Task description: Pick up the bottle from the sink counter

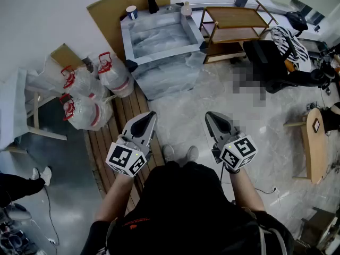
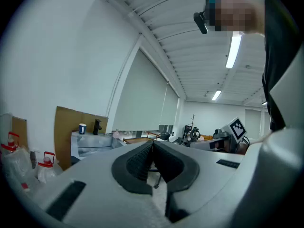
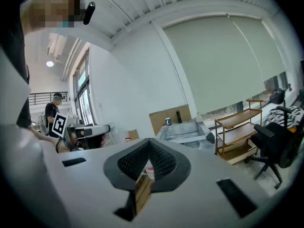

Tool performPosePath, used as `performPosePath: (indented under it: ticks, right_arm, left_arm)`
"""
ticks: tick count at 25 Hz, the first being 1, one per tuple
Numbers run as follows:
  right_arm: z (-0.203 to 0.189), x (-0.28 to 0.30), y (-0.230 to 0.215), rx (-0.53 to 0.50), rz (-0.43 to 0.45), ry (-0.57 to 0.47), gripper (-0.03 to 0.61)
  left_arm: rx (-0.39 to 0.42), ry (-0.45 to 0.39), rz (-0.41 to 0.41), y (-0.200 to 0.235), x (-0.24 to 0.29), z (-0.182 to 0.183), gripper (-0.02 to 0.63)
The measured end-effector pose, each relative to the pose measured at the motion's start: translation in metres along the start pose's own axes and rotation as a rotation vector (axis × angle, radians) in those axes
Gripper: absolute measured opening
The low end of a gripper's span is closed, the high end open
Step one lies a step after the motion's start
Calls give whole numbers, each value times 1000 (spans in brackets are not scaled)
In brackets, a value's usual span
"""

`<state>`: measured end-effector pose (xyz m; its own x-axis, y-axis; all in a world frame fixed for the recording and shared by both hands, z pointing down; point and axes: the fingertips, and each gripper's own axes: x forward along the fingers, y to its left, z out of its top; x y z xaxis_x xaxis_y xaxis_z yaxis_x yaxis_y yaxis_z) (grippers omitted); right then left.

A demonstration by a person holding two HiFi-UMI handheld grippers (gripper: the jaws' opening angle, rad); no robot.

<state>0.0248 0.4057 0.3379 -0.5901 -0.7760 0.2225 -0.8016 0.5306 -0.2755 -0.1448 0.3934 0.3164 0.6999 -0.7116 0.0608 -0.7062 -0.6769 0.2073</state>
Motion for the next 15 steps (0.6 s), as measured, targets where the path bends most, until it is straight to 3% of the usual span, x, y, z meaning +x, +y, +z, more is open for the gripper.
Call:
performPosePath:
  ticks: [15]
  right_arm:
    - [-2,-1,-4,-31,-5,8,5]
  left_arm:
    - [-11,21,0,-7,7,-8,18]
